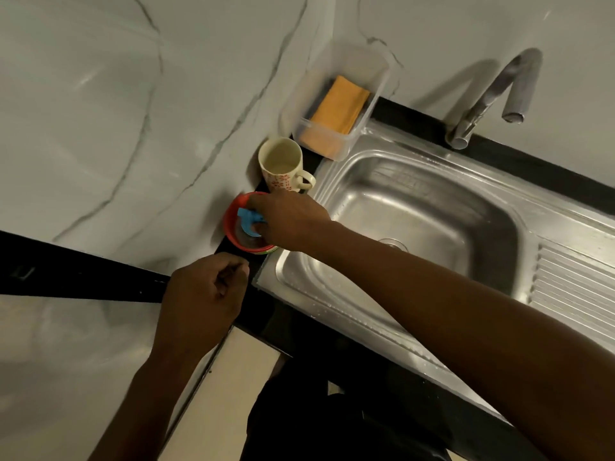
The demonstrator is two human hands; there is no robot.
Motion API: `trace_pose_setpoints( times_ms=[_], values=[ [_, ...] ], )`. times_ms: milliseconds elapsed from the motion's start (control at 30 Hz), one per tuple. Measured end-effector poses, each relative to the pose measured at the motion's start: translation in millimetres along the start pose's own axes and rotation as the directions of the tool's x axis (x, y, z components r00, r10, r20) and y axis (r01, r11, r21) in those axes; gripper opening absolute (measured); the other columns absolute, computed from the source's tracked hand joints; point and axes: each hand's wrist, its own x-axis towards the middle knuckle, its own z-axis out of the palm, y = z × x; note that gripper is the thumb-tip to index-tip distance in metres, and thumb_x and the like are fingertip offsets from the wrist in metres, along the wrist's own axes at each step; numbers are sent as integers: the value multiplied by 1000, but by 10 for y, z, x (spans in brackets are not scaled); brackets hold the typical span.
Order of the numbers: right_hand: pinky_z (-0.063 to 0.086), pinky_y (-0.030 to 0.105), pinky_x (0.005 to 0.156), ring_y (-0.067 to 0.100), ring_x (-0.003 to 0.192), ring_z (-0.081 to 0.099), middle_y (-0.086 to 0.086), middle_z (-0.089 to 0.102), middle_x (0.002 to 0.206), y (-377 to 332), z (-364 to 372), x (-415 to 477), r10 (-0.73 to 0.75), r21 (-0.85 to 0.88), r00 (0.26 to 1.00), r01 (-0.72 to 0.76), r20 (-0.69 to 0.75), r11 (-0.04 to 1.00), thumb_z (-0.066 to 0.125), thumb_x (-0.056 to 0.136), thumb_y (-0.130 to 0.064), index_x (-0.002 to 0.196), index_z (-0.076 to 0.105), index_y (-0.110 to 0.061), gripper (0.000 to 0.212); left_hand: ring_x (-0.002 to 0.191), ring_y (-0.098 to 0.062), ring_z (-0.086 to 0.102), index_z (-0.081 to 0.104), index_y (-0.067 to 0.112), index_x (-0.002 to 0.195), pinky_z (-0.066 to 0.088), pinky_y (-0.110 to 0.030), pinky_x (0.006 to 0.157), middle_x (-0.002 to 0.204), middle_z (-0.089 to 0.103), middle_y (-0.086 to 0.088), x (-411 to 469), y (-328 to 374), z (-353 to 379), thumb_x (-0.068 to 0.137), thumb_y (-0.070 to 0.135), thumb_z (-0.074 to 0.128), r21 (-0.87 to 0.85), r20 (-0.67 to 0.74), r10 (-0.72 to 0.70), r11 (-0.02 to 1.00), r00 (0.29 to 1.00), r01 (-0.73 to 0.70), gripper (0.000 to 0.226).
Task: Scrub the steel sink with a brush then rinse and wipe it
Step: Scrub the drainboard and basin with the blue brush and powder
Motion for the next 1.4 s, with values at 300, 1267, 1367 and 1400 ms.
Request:
trace_pose_setpoints(
  times_ms=[300,1267,1367,1400],
  values=[
    [58,40,78,22,101,67,4,70,118,-47,-131,-49,13,8,998,-12,-57,1000,59,99,-34,142,58,-27,44,68,-9,69,75,18,94,61,-34,68,74,70,11,87,10,73,100,24,67,-21,15,56,998,998,-56,11],
    [57,36,85,26,91,65,-5,63,86,2206,310,-2090,621,-534,355,-319,698,783,88,74,-52,105,64,-16,53,73,-9,69,75,27,96,60,-40,64,81,70,13,58,1059,1597,97,25,70,-176,377,262,962,888,-209,5],
    [45,37,79,26,116,64,-6,60,118,2283,296,-1971,687,-664,308,-192,659,723,84,78,-57,127,58,-29,62,73,-10,68,74,27,97,59,-41,65,82,70,13,40,1034,1628,99,31,66,-167,408,257,965,876,-205,9],
    [45,39,80,27,118,63,-5,60,124,2378,206,-1928,714,-691,339,-208,612,692,83,81,-53,128,58,-27,60,73,-10,67,74,27,98,59,-41,65,82,70,12,35,1033,1632,99,35,62,-166,420,255,965,871,-202,14]
  ],
)
